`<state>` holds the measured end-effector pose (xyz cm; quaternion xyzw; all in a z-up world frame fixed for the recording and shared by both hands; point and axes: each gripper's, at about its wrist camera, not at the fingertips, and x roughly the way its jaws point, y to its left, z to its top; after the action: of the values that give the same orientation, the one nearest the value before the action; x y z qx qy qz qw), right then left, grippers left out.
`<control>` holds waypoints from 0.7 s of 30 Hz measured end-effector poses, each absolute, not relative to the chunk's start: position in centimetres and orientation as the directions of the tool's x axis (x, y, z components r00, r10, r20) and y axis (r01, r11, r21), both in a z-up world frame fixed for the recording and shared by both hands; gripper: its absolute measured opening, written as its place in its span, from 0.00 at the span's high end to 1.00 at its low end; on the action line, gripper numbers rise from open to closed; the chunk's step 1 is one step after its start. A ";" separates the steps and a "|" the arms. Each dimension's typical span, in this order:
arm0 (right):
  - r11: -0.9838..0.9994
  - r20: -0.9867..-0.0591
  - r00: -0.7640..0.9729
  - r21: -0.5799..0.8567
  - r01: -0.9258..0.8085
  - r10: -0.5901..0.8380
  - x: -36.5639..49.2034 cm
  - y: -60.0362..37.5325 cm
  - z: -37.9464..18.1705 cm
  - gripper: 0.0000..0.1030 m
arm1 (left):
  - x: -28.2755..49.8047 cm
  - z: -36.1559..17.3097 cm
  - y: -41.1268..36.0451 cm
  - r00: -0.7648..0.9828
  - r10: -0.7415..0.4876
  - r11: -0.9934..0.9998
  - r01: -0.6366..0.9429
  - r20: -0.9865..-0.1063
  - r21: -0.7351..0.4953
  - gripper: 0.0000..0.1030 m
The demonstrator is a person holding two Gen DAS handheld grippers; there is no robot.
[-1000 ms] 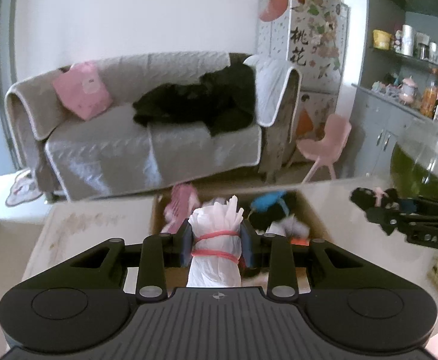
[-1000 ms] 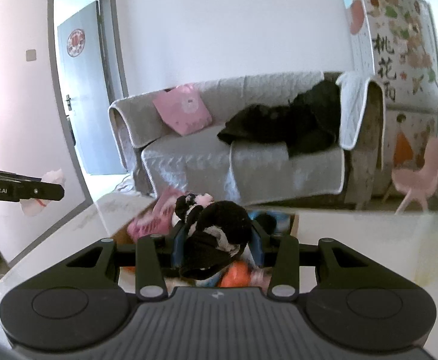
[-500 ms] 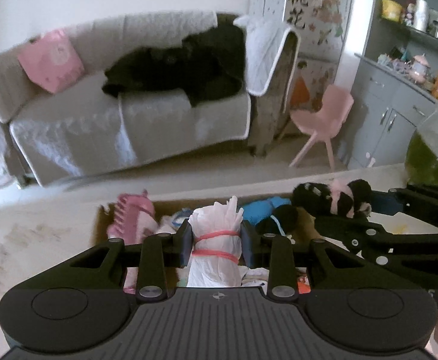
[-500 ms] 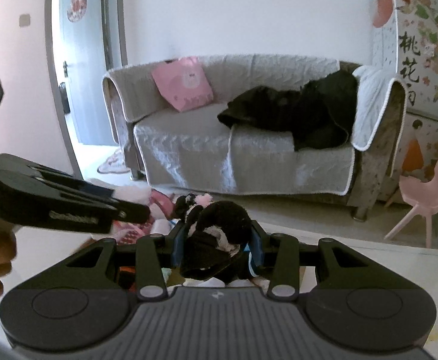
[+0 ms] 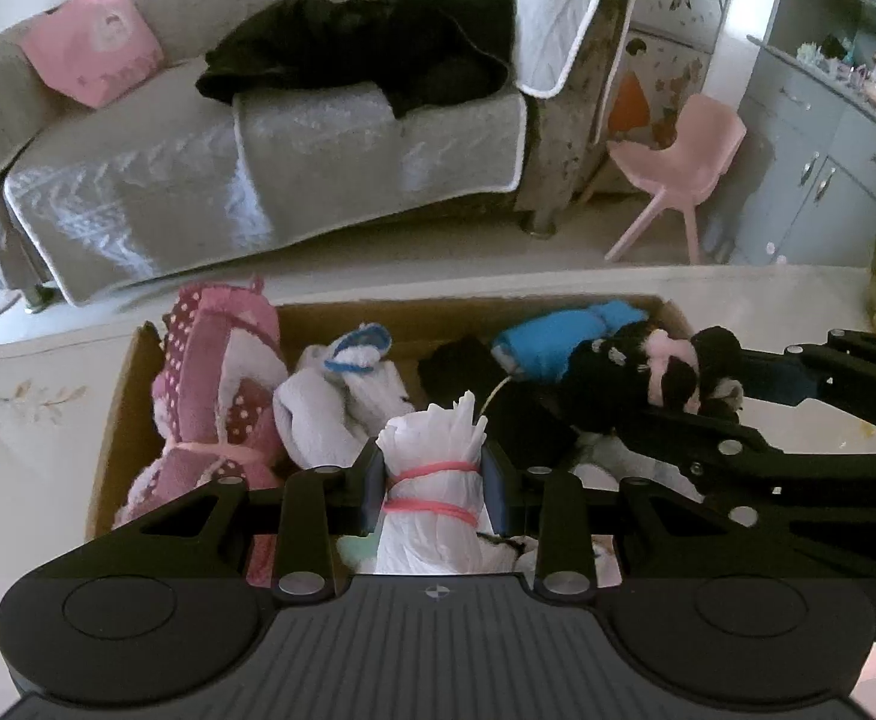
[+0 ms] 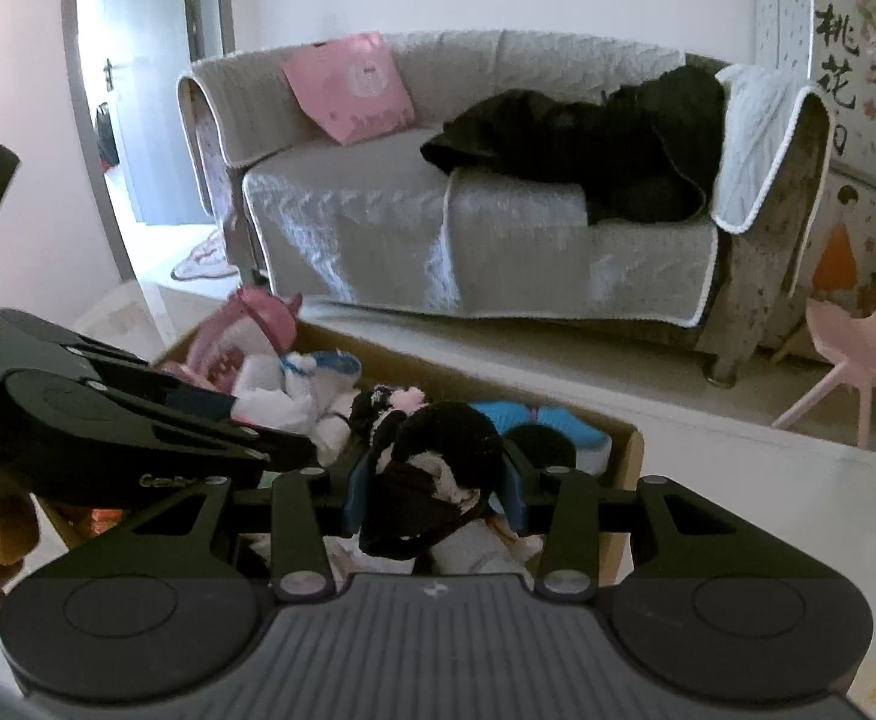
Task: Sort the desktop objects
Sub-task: 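Carry both socks into the box and open both grippers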
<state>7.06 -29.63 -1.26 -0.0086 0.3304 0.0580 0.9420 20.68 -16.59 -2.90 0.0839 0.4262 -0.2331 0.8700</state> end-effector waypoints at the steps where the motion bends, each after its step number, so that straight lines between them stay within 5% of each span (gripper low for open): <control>1: 0.993 -0.628 0.771 0.020 -0.116 0.103 7.1 -29.5 -1.4 0.62 | 20.7 -3.1 -16.6 0.523 -0.336 0.877 0.477 -0.783 -0.057 0.61; 14: 0.995 -0.649 0.756 0.011 -0.102 0.085 7.3 -29.6 -2.7 0.59 | 20.5 -4.6 -16.7 0.496 -0.340 0.880 0.468 -0.799 -0.084 0.56; 21: 0.996 -0.611 0.787 0.032 -0.086 0.087 5.9 -30.4 -1.6 0.48 | 19.4 -3.7 -16.0 0.530 -0.359 0.880 0.465 -0.768 -0.091 0.37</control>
<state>5.92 -30.37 -1.57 0.0011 0.3235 0.0456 0.9451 19.35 -15.95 -3.68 0.0627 0.4234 -0.2363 0.8723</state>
